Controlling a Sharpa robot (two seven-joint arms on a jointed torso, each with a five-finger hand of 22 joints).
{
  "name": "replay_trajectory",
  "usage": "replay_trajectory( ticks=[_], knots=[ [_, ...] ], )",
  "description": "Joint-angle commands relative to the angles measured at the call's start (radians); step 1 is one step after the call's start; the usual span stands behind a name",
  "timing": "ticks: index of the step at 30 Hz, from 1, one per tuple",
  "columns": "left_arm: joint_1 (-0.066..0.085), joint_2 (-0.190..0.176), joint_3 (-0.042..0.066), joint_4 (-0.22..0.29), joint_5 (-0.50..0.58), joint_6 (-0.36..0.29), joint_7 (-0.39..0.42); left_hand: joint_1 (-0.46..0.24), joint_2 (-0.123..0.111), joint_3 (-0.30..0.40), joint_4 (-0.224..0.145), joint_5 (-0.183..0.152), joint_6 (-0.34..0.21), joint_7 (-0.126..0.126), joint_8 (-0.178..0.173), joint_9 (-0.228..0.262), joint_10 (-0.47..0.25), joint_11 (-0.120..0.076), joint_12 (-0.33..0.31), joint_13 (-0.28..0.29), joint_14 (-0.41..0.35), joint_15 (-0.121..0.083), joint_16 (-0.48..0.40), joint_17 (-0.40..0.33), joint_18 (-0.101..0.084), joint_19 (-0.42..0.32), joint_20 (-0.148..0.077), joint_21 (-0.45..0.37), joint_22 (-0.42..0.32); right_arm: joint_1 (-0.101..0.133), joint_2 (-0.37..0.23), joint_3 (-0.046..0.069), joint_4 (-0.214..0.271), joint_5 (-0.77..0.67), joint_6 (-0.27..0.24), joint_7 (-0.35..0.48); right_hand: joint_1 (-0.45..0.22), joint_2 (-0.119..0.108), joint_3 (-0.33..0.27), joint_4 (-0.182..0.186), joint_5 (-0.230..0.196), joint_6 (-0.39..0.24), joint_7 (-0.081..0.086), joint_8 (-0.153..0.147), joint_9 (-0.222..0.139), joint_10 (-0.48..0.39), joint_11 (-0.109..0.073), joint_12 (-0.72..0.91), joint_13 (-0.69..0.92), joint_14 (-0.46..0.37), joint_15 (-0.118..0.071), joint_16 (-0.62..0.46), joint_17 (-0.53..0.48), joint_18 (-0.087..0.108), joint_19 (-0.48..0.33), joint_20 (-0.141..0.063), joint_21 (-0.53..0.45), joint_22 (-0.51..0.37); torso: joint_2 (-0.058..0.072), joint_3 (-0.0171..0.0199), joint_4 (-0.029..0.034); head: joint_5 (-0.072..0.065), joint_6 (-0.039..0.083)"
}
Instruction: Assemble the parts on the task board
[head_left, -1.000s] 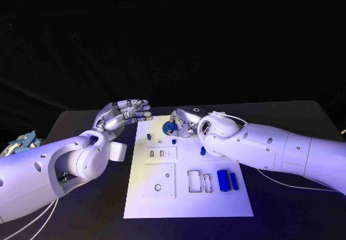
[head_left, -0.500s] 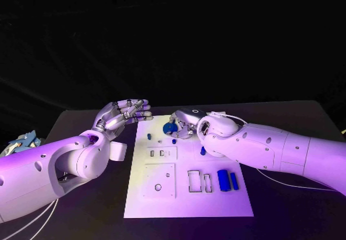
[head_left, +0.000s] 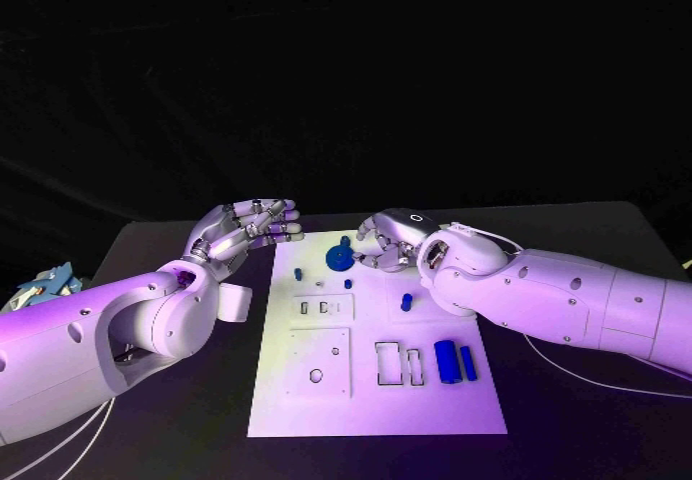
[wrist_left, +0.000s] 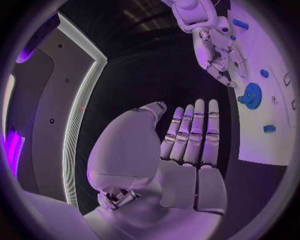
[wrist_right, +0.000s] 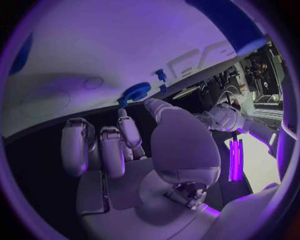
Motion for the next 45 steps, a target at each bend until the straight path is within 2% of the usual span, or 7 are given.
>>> replay_trajectory(
  ticks=[1,4,10,18,23,28,45],
  knots=[
    [0.001,-0.001,0.001,-0.001,0.0,0.009,0.01,0.0,-0.007,0.006,0.002,-0.006,0.002,0.033,-0.002,0.0,0.005,-0.001,-0.004,0.0,0.005,0.0,-0.004,0.001,0.014,0.009,-0.001,-0.006,-0.001,0.014,-0.032,0.003,0.027,0.071,-0.113,0.072,0.013,0.0,0.004,-0.009,0.006,0.011,-0.001,0.002,-0.002,0.003,-0.003,0.001,-0.002,0.082,-0.001,0.003,0.164,-0.003,0.0,-0.008,-0.004,0.06,-0.002,0.0004,-0.0032,-0.004,0.005],
    [0.001,-0.003,0.001,-0.005,0.0,0.009,0.011,0.0,-0.007,0.006,0.002,-0.006,0.002,0.033,-0.002,0.0,0.005,-0.001,-0.004,0.0,0.005,0.0,-0.004,0.001,0.014,0.009,-0.001,-0.006,-0.001,0.033,-0.082,0.004,0.057,0.152,-0.107,0.102,0.045,-0.006,0.015,-0.029,-0.016,0.02,-0.002,0.002,-0.007,0.001,-0.004,-0.001,-0.004,0.08,-0.002,0.001,0.159,-0.001,-0.005,-0.009,-0.011,0.055,-0.006,0.0015,-0.01,-0.002,0.008],
    [0.001,-0.006,0.001,-0.012,0.0,0.01,0.011,-0.001,-0.01,0.009,0.001,-0.006,0.002,0.033,-0.003,0.0,0.006,-0.001,-0.006,0.0,0.006,0.0,-0.006,0.003,0.014,0.01,-0.001,-0.007,-0.002,0.066,-0.203,0.005,0.103,0.37,-0.002,0.177,0.118,-0.018,0.038,-0.086,-0.095,0.038,-0.003,0.002,-0.017,-0.011,-0.005,-0.012,-0.017,0.076,-0.004,-0.006,0.142,0.005,-0.023,-0.011,-0.036,0.035,-0.016,0.0035,-0.0257,-0.003,0.012],
    [0.001,-0.002,0.0,-0.018,0.0,0.017,0.012,-0.001,-0.01,0.009,0.001,-0.006,0.002,0.033,-0.003,0.0,0.006,-0.001,-0.006,0.0,0.006,0.0,-0.006,0.003,0.014,0.01,-0.001,-0.007,-0.002,0.073,-0.303,0.005,0.086,0.452,0.112,0.274,0.18,-0.048,0.053,-0.148,-0.152,0.046,-0.014,0.004,-0.027,-0.032,-0.014,-0.029,-0.036,0.075,-0.009,-0.008,0.137,0.011,-0.043,-0.015,-0.062,0.015,-0.023,0.006,-0.0338,-0.023,0.016],
    [0.0,0.005,0.0,-0.021,0.0,0.02,0.012,-0.001,-0.01,0.009,0.001,-0.007,0.002,0.033,-0.003,0.0,0.007,-0.001,-0.007,0.0,0.006,0.0,-0.006,0.003,0.014,0.01,-0.001,-0.007,-0.003,0.067,-0.339,0.005,0.065,0.441,0.139,0.31,0.193,-0.062,0.055,-0.167,-0.149,0.008,-0.013,-0.015,-0.038,-0.051,-0.014,-0.044,-0.052,0.071,-0.012,-0.013,0.127,0.014,-0.055,-0.019,-0.078,0.004,-0.02,0.0049,-0.0273,-0.033,0.02],
    [0.0,0.007,0.0,-0.022,0.0,0.022,0.013,-0.001,-0.01,0.009,0.001,-0.007,0.002,0.033,-0.003,0.0,0.007,-0.001,-0.007,0.0,0.006,0.0,-0.006,0.003,0.014,0.01,-0.001,-0.007,-0.003,0.056,-0.356,0.005,0.052,0.416,0.153,0.324,0.2,-0.064,0.057,-0.177,-0.137,-0.018,0.003,-0.025,-0.044,-0.063,0.0,-0.052,-0.061,0.07,-0.001,-0.015,0.123,0.014,-0.057,-0.012,-0.082,0.003,-0.02,0.0042,-0.0294,-0.034,0.017],
    [0.0,0.007,0.0,-0.02,0.0,0.022,0.013,-0.001,-0.01,0.009,0.001,-0.007,0.002,0.033,-0.003,0.0,0.007,-0.001,-0.007,0.0,0.006,0.0,-0.006,0.003,0.014,0.01,-0.001,-0.007,-0.003,0.018,-0.325,0.003,-0.001,0.377,0.163,0.302,0.205,-0.06,0.062,-0.183,-0.123,-0.013,0.006,-0.02,-0.043,-0.056,0.003,-0.045,-0.054,0.072,0.003,-0.012,0.131,0.013,-0.052,-0.008,-0.077,0.009,-0.019,0.0034,-0.0291,-0.032,0.01]
  ],
)
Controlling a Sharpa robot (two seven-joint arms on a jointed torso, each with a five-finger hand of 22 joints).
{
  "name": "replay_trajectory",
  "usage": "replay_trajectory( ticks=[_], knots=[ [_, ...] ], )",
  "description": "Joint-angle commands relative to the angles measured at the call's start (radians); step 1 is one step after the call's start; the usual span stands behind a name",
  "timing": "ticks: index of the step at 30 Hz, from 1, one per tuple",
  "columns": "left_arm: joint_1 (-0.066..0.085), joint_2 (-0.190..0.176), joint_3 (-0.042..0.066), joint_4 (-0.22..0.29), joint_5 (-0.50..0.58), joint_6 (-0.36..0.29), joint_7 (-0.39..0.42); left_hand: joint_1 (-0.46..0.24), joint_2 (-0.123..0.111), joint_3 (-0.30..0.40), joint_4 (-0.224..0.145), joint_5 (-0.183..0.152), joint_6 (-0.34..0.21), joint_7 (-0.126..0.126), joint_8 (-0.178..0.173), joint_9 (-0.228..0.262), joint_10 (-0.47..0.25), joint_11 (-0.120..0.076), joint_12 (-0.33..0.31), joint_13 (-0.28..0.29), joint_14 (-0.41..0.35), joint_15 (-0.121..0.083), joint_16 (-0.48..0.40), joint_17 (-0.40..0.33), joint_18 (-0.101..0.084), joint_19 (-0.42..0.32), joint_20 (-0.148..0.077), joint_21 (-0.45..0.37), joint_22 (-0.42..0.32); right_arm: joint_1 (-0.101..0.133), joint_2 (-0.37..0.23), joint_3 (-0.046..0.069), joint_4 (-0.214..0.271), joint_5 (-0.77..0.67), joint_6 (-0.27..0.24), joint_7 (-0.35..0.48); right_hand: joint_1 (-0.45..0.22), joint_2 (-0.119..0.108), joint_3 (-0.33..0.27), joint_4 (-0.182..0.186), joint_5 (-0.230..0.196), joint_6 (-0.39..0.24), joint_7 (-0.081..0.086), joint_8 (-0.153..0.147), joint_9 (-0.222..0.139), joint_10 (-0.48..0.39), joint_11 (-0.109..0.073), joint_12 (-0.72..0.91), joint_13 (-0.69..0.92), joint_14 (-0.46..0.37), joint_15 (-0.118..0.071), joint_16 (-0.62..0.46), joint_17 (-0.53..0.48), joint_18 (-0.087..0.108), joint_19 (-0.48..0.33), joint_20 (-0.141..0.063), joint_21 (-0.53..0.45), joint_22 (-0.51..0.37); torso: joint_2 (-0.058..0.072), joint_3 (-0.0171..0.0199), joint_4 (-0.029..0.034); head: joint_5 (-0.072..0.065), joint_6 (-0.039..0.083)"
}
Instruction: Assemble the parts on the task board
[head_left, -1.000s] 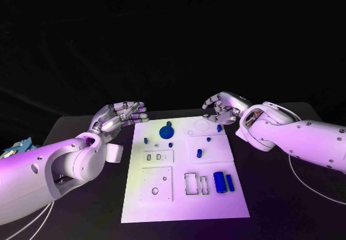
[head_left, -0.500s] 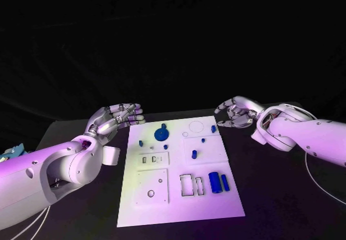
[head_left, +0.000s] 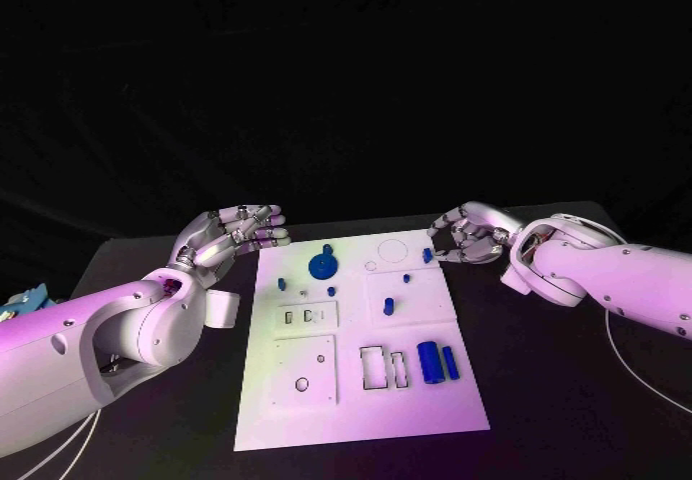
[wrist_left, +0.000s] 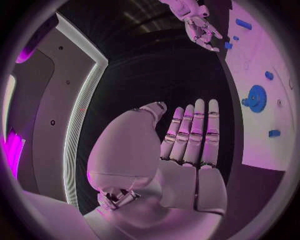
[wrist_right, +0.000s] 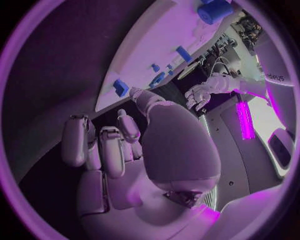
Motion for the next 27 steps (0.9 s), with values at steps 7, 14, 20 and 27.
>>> replay_trajectory(
  ticks=[7,14,20,27],
  knots=[
    [0.001,0.0,0.001,0.002,0.0,0.02,0.012,-0.001,-0.01,0.004,0.001,-0.007,0.002,0.033,-0.003,0.0,0.007,-0.001,-0.003,0.0,0.006,0.0,-0.006,0.002,0.014,0.006,0.002,-0.007,-0.001,-0.018,0.024,0.0,-0.024,-0.031,0.009,-0.016,0.004,0.004,0.005,-0.007,0.005,0.011,0.001,0.007,0.002,0.011,0.006,0.008,0.008,0.074,0.011,0.003,0.138,0.011,0.009,0.007,0.006,0.016,0.0,0.0014,-0.0016,0.003,-0.004],
    [0.001,0.0,0.001,0.002,0.0,0.019,0.011,-0.001,-0.01,0.004,0.001,-0.007,0.002,0.033,-0.003,0.0,0.007,-0.001,-0.003,0.0,0.006,0.0,-0.006,0.002,0.014,0.006,0.002,-0.007,-0.001,-0.023,0.038,-0.001,-0.038,-0.041,-0.002,-0.036,-0.002,0.013,0.014,-0.008,-0.002,0.041,-0.001,0.026,0.006,0.035,0.004,0.029,0.028,0.076,0.01,0.005,0.143,0.008,0.021,0.008,0.018,0.029,0.0,0.002,-0.0009,0.006,-0.005],
    [0.001,0.0,0.001,0.002,0.0,0.02,0.011,-0.001,-0.01,0.004,0.001,-0.007,0.002,0.033,-0.003,0.0,0.007,-0.001,-0.003,0.0,0.006,0.0,-0.006,0.002,0.014,0.006,0.002,-0.007,-0.001,-0.027,0.05,-0.002,-0.049,-0.043,-0.02,-0.047,-0.011,0.022,0.021,-0.005,-0.008,0.06,-0.005,0.037,0.007,0.049,0.001,0.042,0.04,0.077,0.007,0.005,0.145,0.006,0.029,0.006,0.026,0.038,-0.001,0.0021,-0.0024,0.005,-0.006],
    [0.001,0.002,0.001,0.002,0.0,0.02,0.01,-0.001,-0.012,0.007,-0.001,-0.007,0.003,0.033,-0.004,0.001,0.008,-0.001,-0.006,0.0,0.006,0.0,-0.009,0.003,0.014,0.007,0.002,-0.008,-0.003,-0.031,0.062,-0.002,-0.058,-0.04,-0.03,-0.054,-0.022,0.032,0.034,-0.002,-0.017,0.091,-0.015,0.058,0.011,0.061,-0.007,0.052,0.05,0.078,0.001,0.006,0.149,0.005,0.036,0.001,0.032,0.046,-0.001,0.0021,-0.0019,0.006,-0.01]
  ],
)
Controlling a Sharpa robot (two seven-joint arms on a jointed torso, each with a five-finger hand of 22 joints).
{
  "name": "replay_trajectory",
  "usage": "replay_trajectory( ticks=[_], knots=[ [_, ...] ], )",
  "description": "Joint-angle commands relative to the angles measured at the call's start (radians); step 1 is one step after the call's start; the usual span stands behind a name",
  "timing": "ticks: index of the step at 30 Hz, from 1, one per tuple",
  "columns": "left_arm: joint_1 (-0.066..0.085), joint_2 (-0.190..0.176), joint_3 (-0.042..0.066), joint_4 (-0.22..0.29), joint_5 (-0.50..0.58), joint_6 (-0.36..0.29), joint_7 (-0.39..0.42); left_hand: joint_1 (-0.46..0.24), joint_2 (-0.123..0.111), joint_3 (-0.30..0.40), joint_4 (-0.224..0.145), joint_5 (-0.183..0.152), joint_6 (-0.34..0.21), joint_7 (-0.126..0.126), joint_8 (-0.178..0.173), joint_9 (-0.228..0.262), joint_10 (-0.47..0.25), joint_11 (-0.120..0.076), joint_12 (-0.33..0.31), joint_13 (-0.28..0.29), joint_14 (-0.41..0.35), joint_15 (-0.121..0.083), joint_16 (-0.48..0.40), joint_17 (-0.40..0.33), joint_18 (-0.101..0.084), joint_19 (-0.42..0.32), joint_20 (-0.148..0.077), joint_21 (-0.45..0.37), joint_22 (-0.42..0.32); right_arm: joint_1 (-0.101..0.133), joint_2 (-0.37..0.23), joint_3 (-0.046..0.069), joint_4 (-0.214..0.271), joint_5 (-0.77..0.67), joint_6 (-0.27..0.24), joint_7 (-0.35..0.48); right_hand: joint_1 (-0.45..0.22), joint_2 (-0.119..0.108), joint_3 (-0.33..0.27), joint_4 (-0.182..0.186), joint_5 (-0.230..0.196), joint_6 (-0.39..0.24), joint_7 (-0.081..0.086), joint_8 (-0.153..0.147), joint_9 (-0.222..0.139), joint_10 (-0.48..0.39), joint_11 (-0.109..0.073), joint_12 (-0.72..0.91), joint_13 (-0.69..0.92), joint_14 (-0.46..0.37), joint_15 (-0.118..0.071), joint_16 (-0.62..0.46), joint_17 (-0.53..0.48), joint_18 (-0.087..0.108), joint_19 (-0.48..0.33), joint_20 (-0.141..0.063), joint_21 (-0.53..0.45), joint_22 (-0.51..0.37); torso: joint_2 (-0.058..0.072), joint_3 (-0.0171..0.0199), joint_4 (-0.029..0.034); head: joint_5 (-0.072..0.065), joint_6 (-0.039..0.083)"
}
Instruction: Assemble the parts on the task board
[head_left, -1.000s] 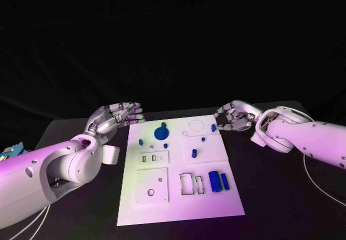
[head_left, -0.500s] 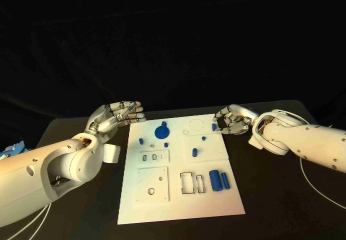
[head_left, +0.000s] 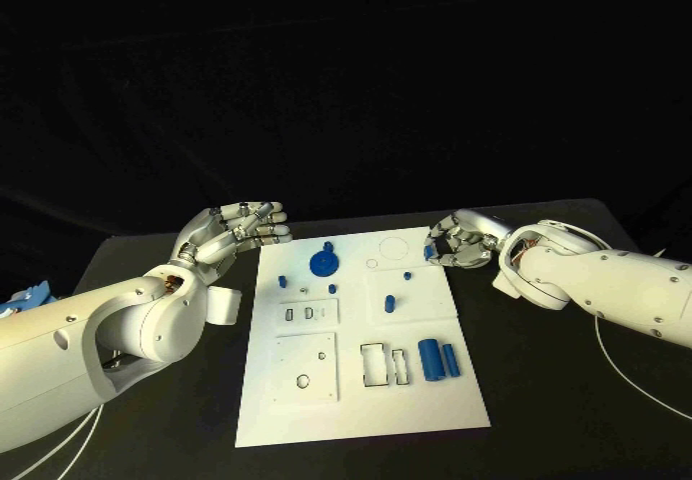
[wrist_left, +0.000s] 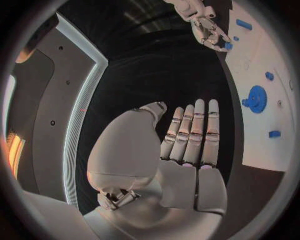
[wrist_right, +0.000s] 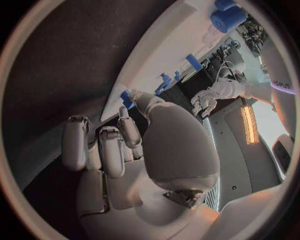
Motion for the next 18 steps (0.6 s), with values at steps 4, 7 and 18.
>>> replay_trajectory(
  ticks=[4,7,18],
  knots=[
    [0.001,0.002,0.001,0.001,0.0,0.02,0.011,-0.001,-0.012,0.007,-0.001,-0.007,0.003,0.033,-0.004,0.001,0.008,-0.001,-0.006,0.0,0.006,0.0,-0.004,0.001,0.014,0.007,0.002,-0.004,-0.001,-0.004,0.011,0.0,-0.006,-0.009,-0.018,-0.018,0.0,0.01,0.006,-0.001,-0.006,0.009,0.0,0.005,0.001,0.01,-0.003,0.007,0.002,0.078,-0.007,0.007,0.15,0.005,0.007,-0.003,0.005,0.046,0.0,-0.0001,0.0002,0.002,-0.004],
    [0.001,0.002,0.001,0.001,0.0,0.02,0.011,-0.001,-0.012,0.007,-0.001,-0.007,0.003,0.033,-0.004,0.001,0.008,-0.001,-0.006,0.0,0.006,0.0,-0.004,0.001,0.014,0.007,0.002,-0.004,-0.001,-0.005,0.014,0.0,-0.009,-0.009,-0.019,-0.02,0.0,0.01,0.006,-0.001,-0.006,0.009,0.0,0.005,0.001,0.01,-0.003,0.007,0.002,0.078,-0.007,0.007,0.15,0.005,0.007,-0.003,0.005,0.046,0.0,-0.0005,-0.0003,0.003,-0.005],
    [0.001,0.001,0.001,0.0,0.0,0.021,0.009,-0.001,-0.012,0.007,-0.001,-0.007,0.003,0.033,-0.004,0.001,0.008,-0.001,-0.006,0.0,0.006,0.0,-0.004,0.001,0.014,0.007,0.002,-0.004,-0.001,-0.006,0.02,0.0,-0.014,-0.008,-0.025,-0.022,-0.009,0.016,0.01,0.003,-0.01,0.019,-0.005,0.014,0.002,0.017,-0.007,0.012,0.008,0.079,-0.011,0.008,0.153,0.004,0.01,-0.007,0.008,0.049,0.0,-0.0002,-0.0017,0.002,-0.008]
  ],
)
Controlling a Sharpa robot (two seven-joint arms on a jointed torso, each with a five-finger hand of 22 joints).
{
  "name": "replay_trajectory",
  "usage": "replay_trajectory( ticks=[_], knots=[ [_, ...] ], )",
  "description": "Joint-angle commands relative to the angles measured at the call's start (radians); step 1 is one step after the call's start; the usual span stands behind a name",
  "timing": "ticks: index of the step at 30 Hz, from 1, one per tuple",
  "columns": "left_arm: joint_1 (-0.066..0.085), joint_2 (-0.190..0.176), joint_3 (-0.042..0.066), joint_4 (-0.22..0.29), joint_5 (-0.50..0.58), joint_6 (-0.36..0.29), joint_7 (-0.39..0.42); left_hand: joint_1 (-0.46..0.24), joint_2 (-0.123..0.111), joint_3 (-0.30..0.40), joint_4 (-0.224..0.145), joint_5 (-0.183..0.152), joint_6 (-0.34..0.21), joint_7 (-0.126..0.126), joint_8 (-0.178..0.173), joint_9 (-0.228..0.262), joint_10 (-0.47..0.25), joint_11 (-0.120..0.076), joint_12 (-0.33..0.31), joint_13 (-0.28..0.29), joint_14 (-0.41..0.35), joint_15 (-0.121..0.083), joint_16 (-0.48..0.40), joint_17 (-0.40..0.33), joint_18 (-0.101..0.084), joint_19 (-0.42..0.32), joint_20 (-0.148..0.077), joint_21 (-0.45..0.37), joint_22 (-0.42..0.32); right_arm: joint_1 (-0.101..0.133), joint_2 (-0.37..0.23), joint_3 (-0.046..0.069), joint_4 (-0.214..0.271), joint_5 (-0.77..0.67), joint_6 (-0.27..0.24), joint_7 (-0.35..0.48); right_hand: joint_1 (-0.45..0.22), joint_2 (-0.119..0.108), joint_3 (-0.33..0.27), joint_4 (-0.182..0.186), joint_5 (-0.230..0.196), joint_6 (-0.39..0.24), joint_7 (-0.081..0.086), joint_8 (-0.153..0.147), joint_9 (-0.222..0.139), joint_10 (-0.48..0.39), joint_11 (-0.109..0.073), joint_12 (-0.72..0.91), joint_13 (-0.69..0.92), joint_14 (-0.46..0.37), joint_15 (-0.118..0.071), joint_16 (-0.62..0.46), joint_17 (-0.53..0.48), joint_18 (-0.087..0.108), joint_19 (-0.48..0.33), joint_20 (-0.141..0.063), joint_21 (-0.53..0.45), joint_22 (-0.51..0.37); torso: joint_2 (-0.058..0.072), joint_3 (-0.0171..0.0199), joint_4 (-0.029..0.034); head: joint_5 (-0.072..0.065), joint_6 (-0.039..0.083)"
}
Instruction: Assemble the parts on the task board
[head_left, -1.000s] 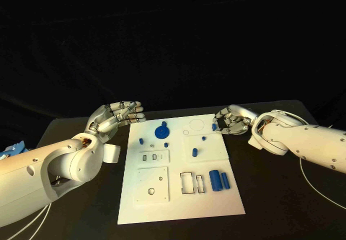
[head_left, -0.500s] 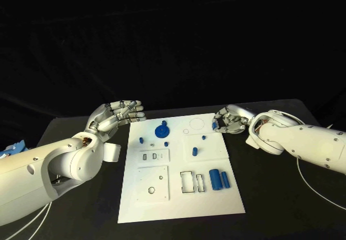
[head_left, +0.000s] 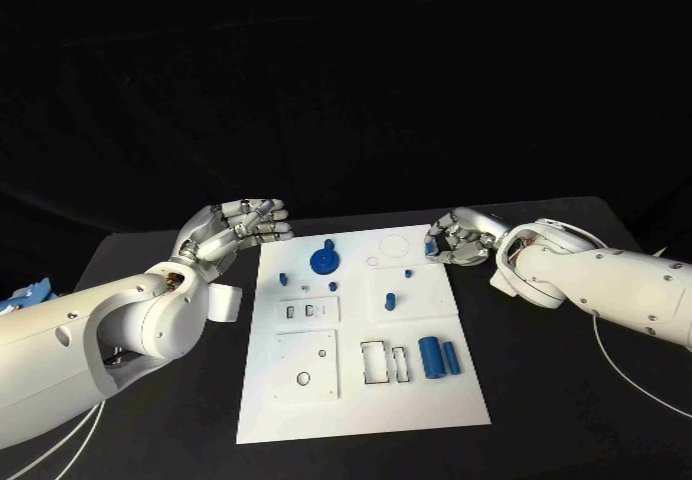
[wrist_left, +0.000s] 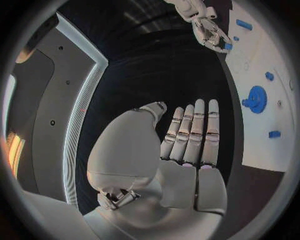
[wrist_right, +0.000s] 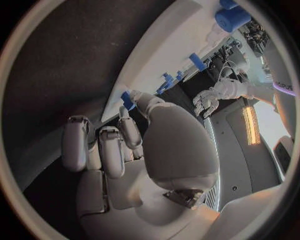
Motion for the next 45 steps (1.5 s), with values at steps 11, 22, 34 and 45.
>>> replay_trajectory(
  ticks=[11,22,34,45],
  knots=[
    [0.001,0.001,0.001,-0.001,0.0,0.02,0.008,-0.001,-0.012,0.007,-0.001,-0.007,0.003,0.033,-0.004,0.001,0.008,-0.001,-0.006,0.0,0.006,0.0,-0.004,0.001,0.014,0.007,0.002,-0.004,-0.001,-0.001,0.004,0.0,-0.002,0.018,-0.048,0.012,-0.006,0.048,0.038,-0.01,-0.023,0.081,-0.047,0.107,0.041,0.038,-0.039,0.024,0.026,0.082,-0.044,0.008,0.164,0.0,0.02,-0.032,0.018,0.069,-0.001,0.0008,-0.0009,-0.002,-0.005],
    [0.001,-0.002,0.001,-0.001,0.0,0.02,0.007,-0.002,-0.012,0.01,-0.001,-0.007,0.003,0.034,-0.004,0.001,0.009,-0.001,-0.009,0.0,0.007,0.0,-0.006,0.003,0.014,0.007,0.002,-0.005,-0.002,-0.001,-0.001,0.001,0.039,0.036,-0.118,-0.012,-0.024,0.056,0.047,-0.004,-0.006,0.062,-0.048,0.123,0.047,0.047,-0.042,0.028,0.033,0.084,-0.048,0.011,0.172,-0.002,0.024,-0.039,0.02,0.073,-0.002,0.0004,-0.001,0.003,-0.009],
    [0.001,-0.001,0.0,-0.012,0.0,0.019,0.006,-0.002,-0.012,0.01,-0.001,-0.007,0.003,0.034,-0.004,0.001,0.009,-0.001,-0.009,0.0,0.007,0.0,-0.006,0.003,0.014,0.007,0.002,-0.005,-0.002,0.01,0.029,0.002,0.233,-0.029,-0.153,-0.177,-0.029,0.071,0.062,-0.005,-0.023,0.048,-0.046,0.133,0.05,0.046,-0.041,0.027,0.033,0.084,-0.047,0.01,0.172,0.0,0.02,-0.039,0.013,0.068,-0.003,-0.0021,-0.0015,0.029,-0.016],
    [-0.001,0.013,0.0,-0.03,0.001,0.023,0.004,-0.003,-0.013,0.011,-0.001,-0.007,0.003,0.034,-0.005,0.001,0.01,-0.001,-0.01,0.0,0.007,0.0,-0.006,0.003,0.014,0.008,0.002,-0.005,-0.003,0.003,0.149,0.0,0.295,-0.162,-0.13,-0.258,-0.036,0.069,0.065,-0.005,-0.018,0.042,-0.045,0.137,0.05,0.045,-0.04,0.025,0.032,0.084,-0.047,0.01,0.17,0.001,0.019,-0.039,0.011,0.067,0.0,-0.0016,-0.0013,0.062,-0.023]
  ],
)
